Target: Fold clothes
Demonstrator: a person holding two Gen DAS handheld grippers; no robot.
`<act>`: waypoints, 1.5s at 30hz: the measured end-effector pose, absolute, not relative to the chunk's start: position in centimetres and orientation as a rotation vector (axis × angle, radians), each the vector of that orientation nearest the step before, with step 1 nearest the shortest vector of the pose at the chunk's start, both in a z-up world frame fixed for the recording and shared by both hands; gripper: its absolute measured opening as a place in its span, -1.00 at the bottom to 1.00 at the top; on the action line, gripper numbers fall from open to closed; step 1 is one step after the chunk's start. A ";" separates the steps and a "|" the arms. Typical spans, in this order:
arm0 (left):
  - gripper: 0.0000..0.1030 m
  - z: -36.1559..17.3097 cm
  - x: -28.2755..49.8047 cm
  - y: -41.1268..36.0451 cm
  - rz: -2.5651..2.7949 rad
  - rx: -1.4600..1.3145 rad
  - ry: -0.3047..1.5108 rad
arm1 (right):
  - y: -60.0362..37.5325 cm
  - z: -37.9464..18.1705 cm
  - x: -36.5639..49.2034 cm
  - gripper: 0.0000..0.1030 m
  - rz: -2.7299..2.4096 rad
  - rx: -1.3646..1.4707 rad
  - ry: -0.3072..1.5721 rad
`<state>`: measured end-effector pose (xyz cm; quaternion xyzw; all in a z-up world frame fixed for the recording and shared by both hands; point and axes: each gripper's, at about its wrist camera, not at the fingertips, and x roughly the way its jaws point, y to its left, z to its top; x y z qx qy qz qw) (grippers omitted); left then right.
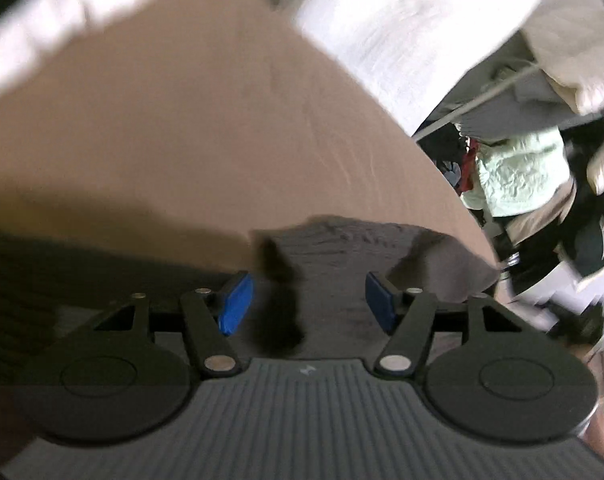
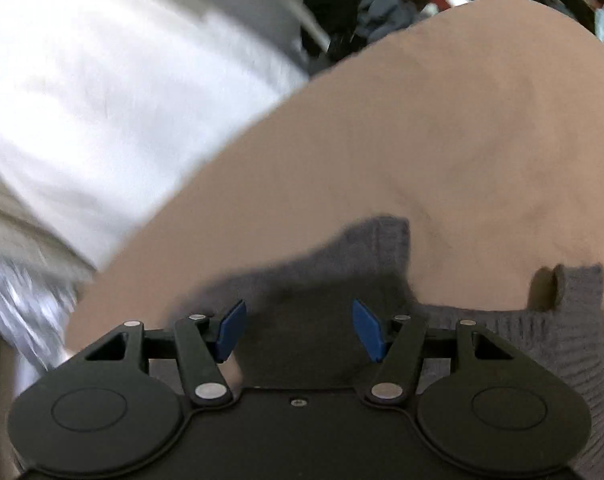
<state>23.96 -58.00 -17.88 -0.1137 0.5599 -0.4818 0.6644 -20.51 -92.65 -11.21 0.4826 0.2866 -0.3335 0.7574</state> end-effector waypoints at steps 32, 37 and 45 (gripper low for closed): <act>-0.67 -11.7 1.6 -40.8 -1.675 0.335 0.497 | -91.4 -18.7 -25.8 0.50 -0.519 1.543 0.302; -0.67 -11.5 0.0 -39.2 -1.658 0.451 0.435 | -91.0 -18.7 -26.0 0.51 -0.552 1.519 0.331; -0.68 -9.1 1.7 -39.5 -1.658 0.293 0.407 | -88.9 -17.1 -24.1 -0.21 -0.724 1.172 0.395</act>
